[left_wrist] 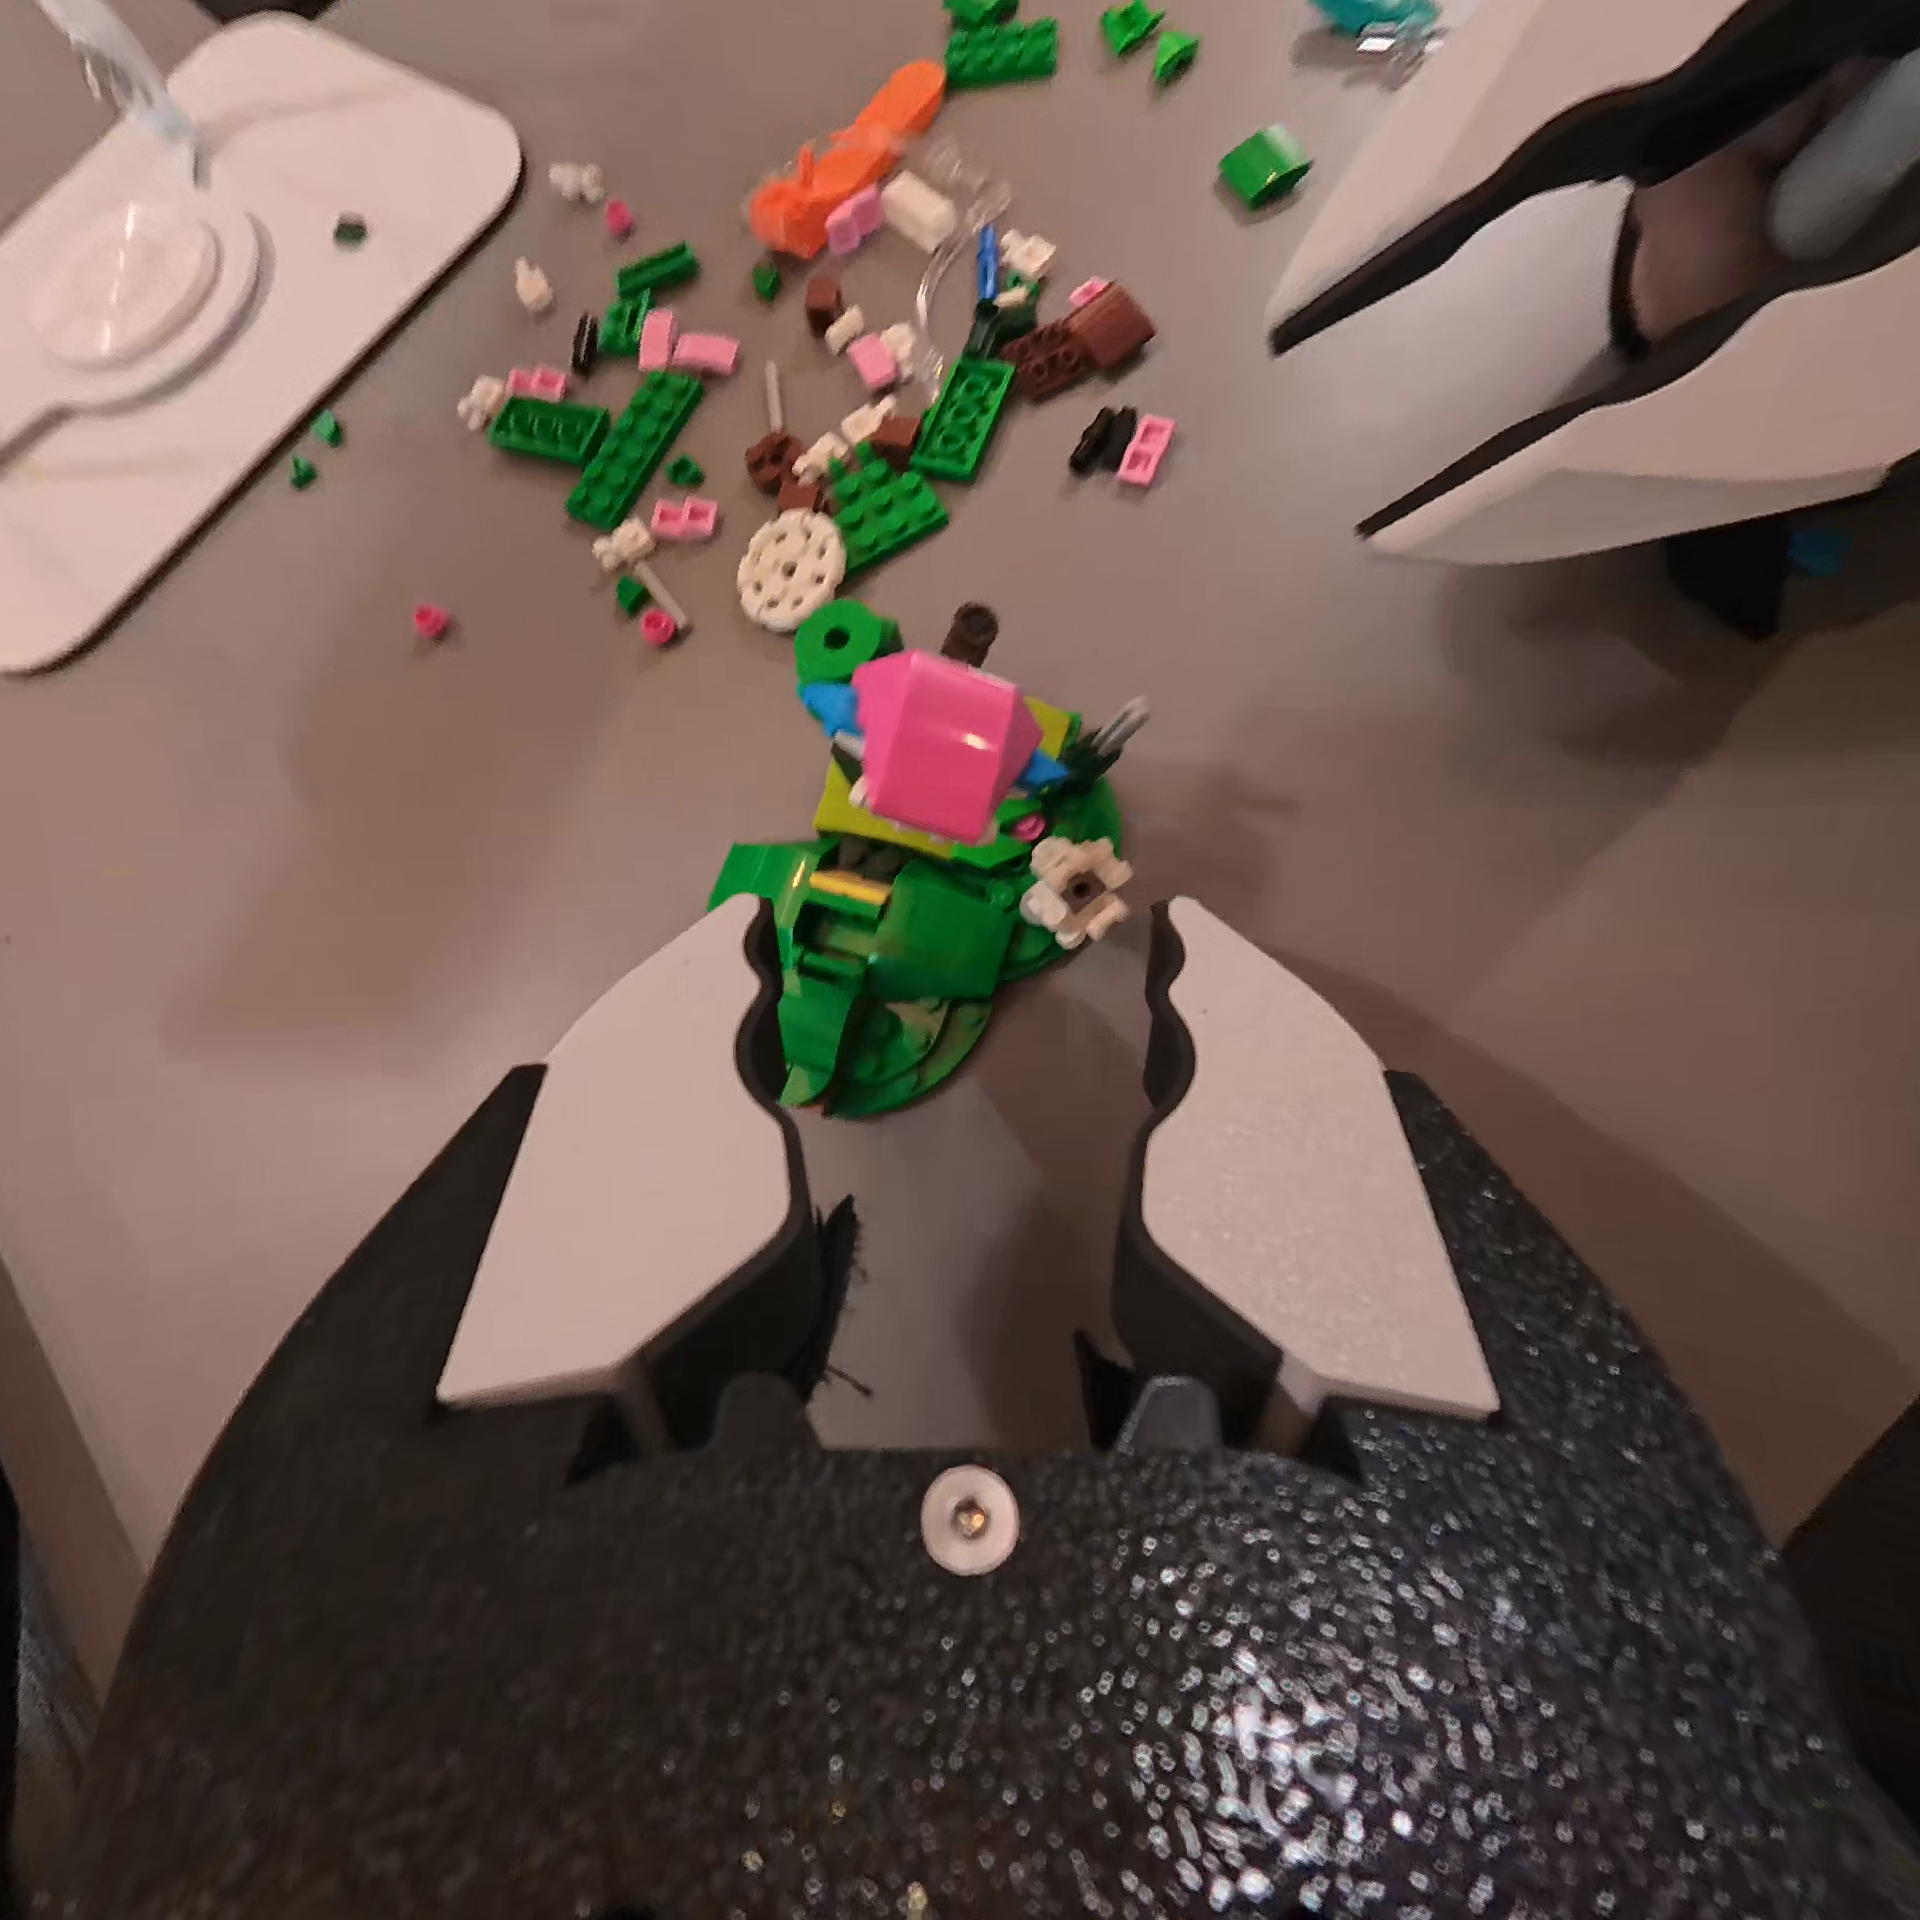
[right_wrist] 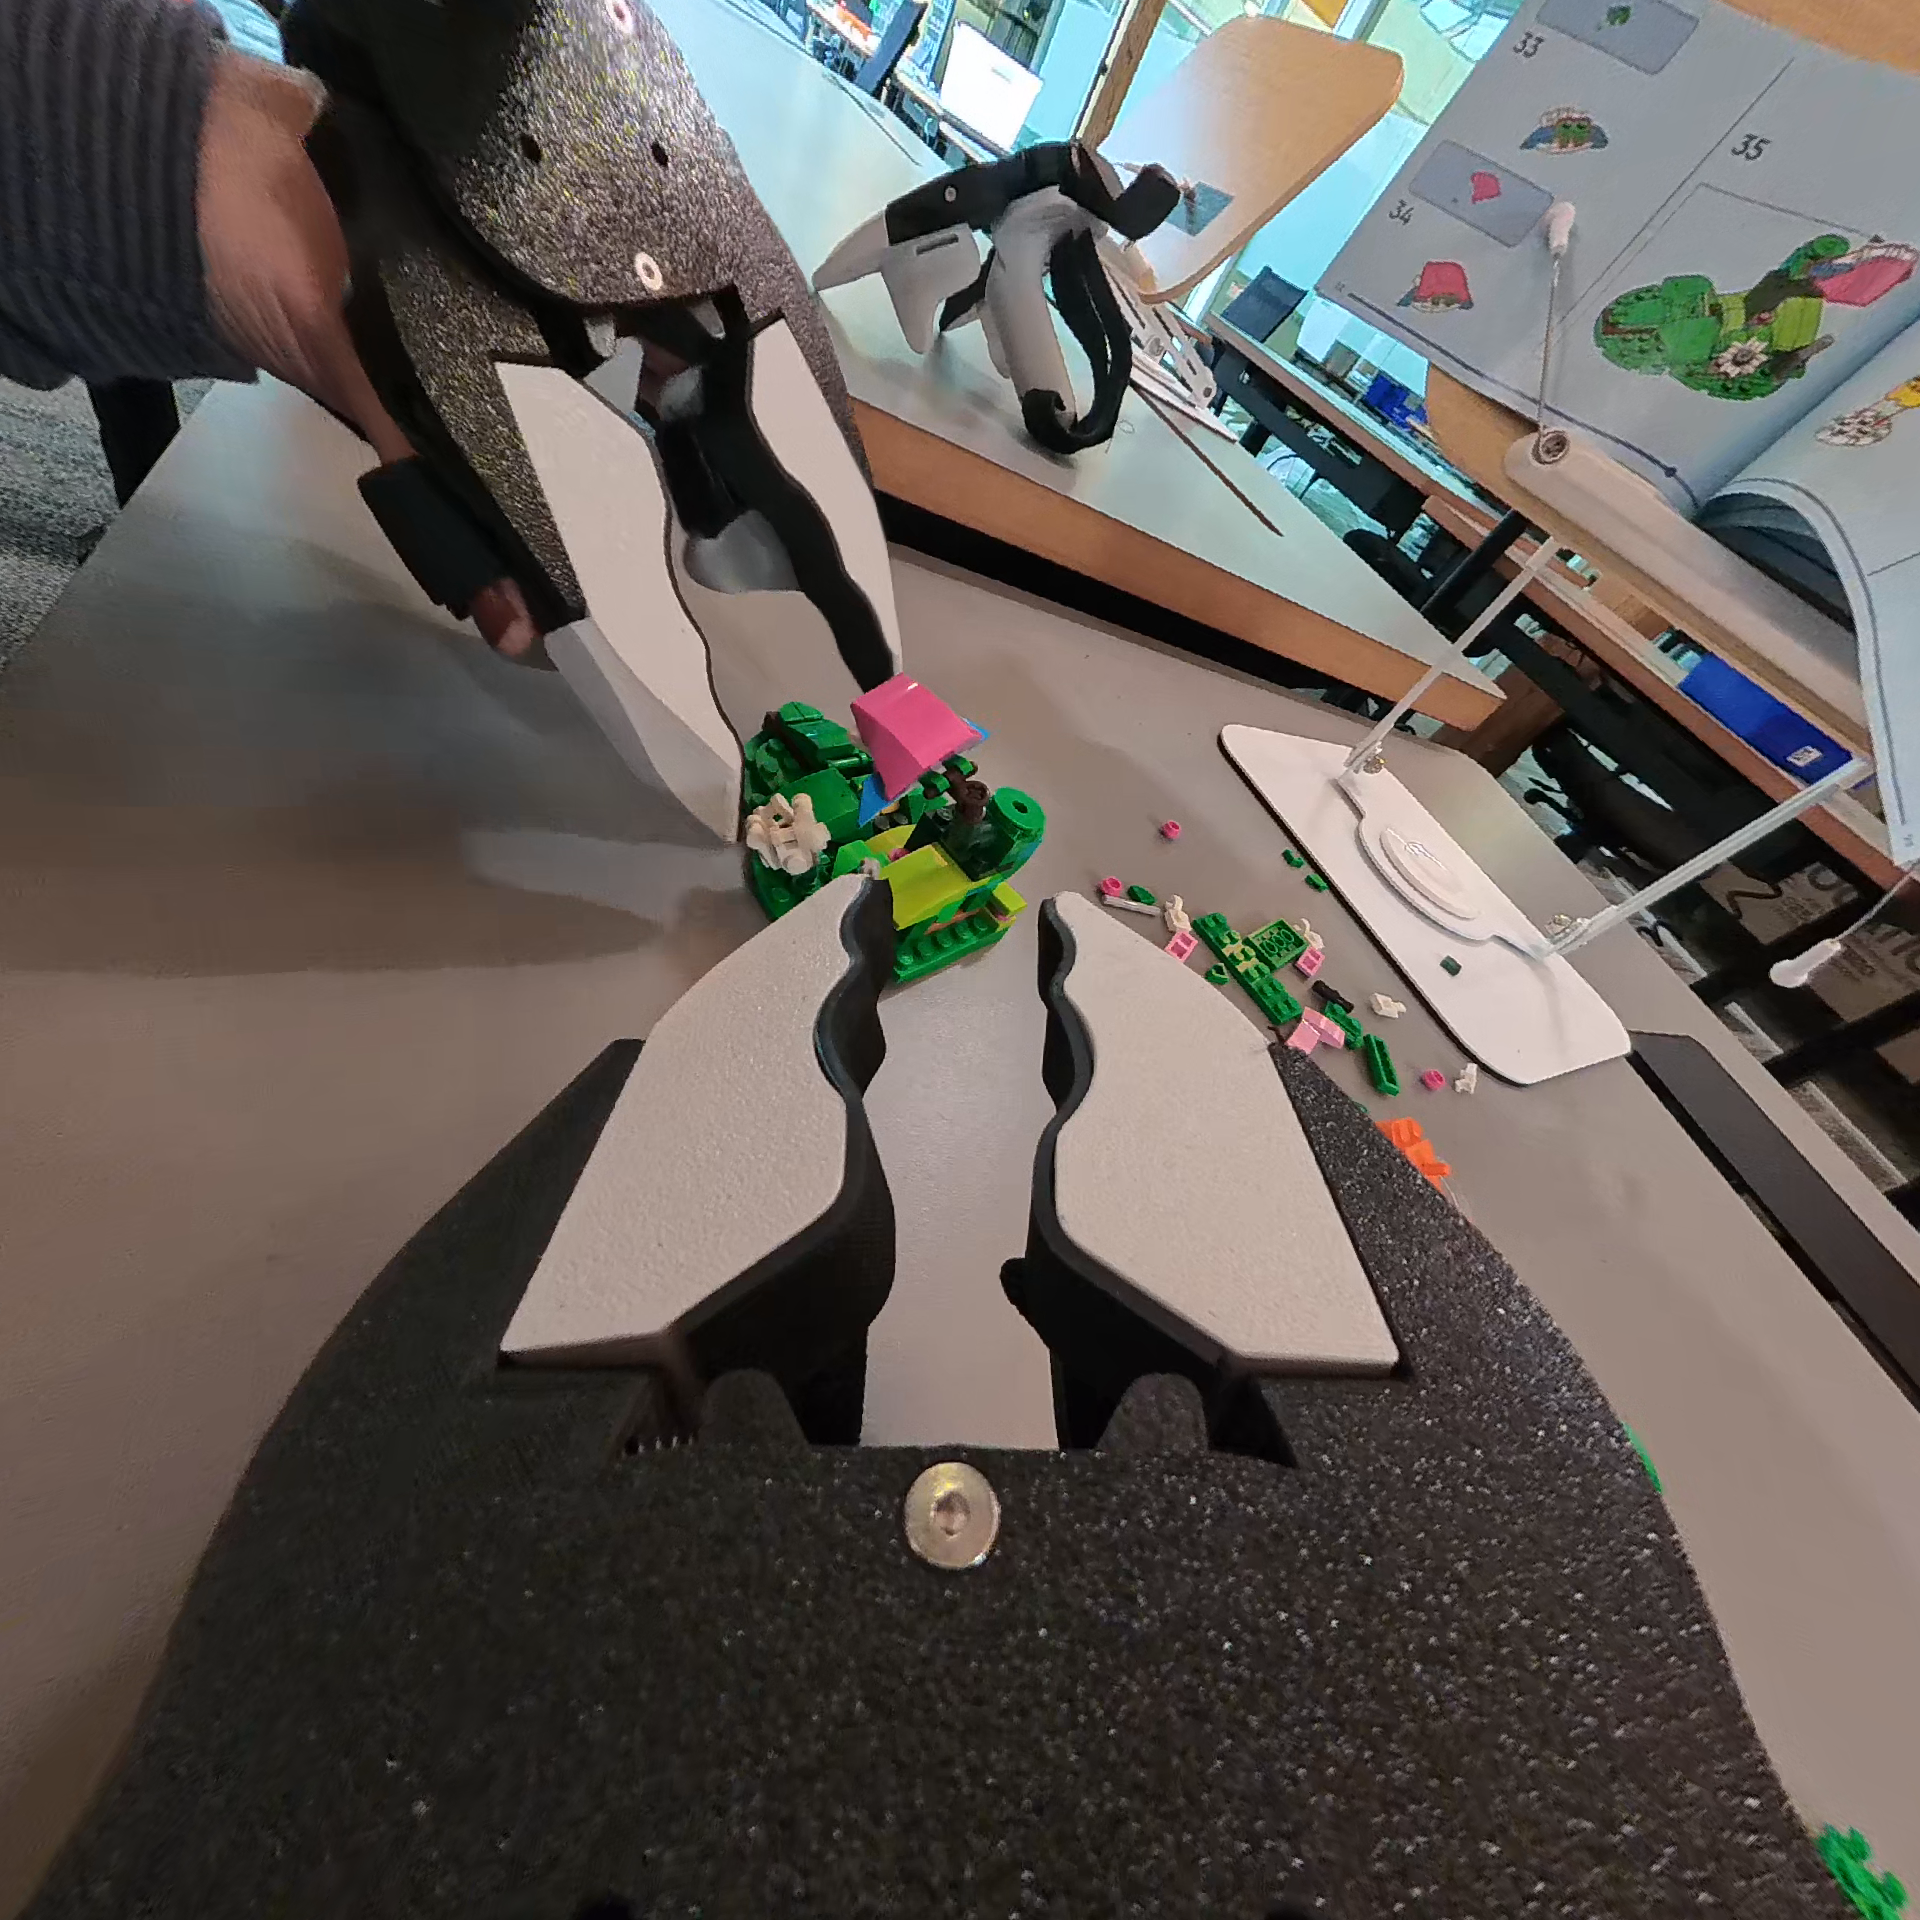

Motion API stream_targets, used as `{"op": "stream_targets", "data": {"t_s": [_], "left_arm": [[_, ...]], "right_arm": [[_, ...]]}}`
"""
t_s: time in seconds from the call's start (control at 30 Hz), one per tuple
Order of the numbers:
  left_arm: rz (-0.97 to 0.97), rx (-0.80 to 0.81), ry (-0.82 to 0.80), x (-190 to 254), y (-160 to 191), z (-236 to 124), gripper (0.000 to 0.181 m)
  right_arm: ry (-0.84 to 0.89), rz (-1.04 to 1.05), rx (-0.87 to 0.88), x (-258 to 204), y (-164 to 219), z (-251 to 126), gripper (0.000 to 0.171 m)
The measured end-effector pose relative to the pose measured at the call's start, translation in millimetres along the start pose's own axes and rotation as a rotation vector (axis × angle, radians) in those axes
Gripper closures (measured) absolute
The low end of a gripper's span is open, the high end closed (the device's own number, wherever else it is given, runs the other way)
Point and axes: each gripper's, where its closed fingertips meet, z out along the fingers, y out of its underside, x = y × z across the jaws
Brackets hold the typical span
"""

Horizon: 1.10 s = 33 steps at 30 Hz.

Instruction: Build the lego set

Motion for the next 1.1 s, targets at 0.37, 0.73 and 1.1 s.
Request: {"op": "stream_targets", "data": {"t_s": [0.37, 0.73, 1.1], "left_arm": [[0.018, 0.009, 0.005, 2, -2, 2, 0.114], [0.018, -0.003, 0.013, 3, 0, 4, 0.115], [0.038, 0.030, -0.003, 1, -1, 13, 0.110]], "right_arm": [[-0.007, -0.011, -0.007, -2, 1, 1, 0.145], [-0.011, -0.020, -0.011, -3, 1, 1, 0.145], [-0.273, -0.112, -0.111, -15, -4, 13, 0.125]]}}
